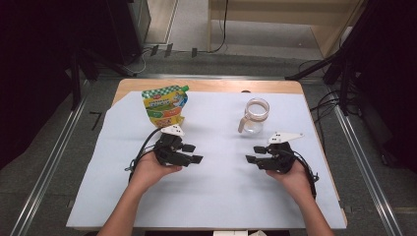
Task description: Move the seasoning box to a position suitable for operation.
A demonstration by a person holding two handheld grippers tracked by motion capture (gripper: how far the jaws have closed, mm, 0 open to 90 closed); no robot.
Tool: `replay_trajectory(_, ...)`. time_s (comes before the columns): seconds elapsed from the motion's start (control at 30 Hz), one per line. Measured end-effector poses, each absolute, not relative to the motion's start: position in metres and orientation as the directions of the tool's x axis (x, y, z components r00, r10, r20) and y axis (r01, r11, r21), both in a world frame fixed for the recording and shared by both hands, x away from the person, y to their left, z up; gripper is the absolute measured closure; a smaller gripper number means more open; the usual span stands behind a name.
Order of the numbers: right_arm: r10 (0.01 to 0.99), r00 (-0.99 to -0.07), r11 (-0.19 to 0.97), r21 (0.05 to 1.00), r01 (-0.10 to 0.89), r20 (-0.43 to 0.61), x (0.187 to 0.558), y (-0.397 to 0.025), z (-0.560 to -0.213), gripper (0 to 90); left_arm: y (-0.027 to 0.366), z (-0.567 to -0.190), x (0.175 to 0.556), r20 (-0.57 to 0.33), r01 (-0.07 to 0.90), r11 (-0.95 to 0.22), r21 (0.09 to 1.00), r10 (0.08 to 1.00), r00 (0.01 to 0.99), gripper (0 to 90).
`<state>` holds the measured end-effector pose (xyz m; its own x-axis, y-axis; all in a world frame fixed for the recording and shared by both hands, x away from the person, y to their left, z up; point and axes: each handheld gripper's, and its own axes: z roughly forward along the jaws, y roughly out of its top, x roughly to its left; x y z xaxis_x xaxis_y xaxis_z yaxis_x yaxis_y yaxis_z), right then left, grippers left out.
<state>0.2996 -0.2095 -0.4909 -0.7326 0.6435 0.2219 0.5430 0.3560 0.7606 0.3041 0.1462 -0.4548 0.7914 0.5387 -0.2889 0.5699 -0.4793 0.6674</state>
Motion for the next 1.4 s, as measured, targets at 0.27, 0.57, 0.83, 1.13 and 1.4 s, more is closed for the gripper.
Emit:
replay_trajectory(0.27, 0.637, -0.737, 0.358, 0.760, 0.543, 0.226, 0.300, -0.208, -0.491, 48.6, 0.145, -0.454, 0.303, -0.308, 0.569, -0.485, 0.664, 0.516, 0.799, 43.8)
replay_trajectory(0.57, 0.631, -0.739, 0.344, 0.768, 0.541, 0.237, 0.304, -0.208, -0.493, 48.0, 0.142, -0.458, 0.306, -0.311, 0.569, -0.510, 0.645, 0.505, 0.805, 44.5)
replay_trajectory(0.83, 0.638, -0.727, 0.335, 0.758, 0.559, 0.254, 0.308, -0.208, -0.493, 48.6, 0.144, -0.455, 0.301, -0.285, 0.548, -0.522, 0.653, 0.502, 0.817, 44.4)
replay_trajectory(1.13, 0.640, -0.739, 0.356, 0.771, 0.527, 0.210, 0.310, -0.209, -0.493, 46.0, 0.143, -0.458, 0.303, -0.289, 0.554, -0.519, 0.651, 0.506, 0.813, 44.8)
replay_trajectory(1.4, 0.658, -0.718, 0.323, 0.777, 0.541, 0.226, 0.316, -0.217, -0.492, 39.8, 0.143, -0.458, 0.306, -0.304, 0.557, -0.496, 0.666, 0.501, 0.810, 44.8)
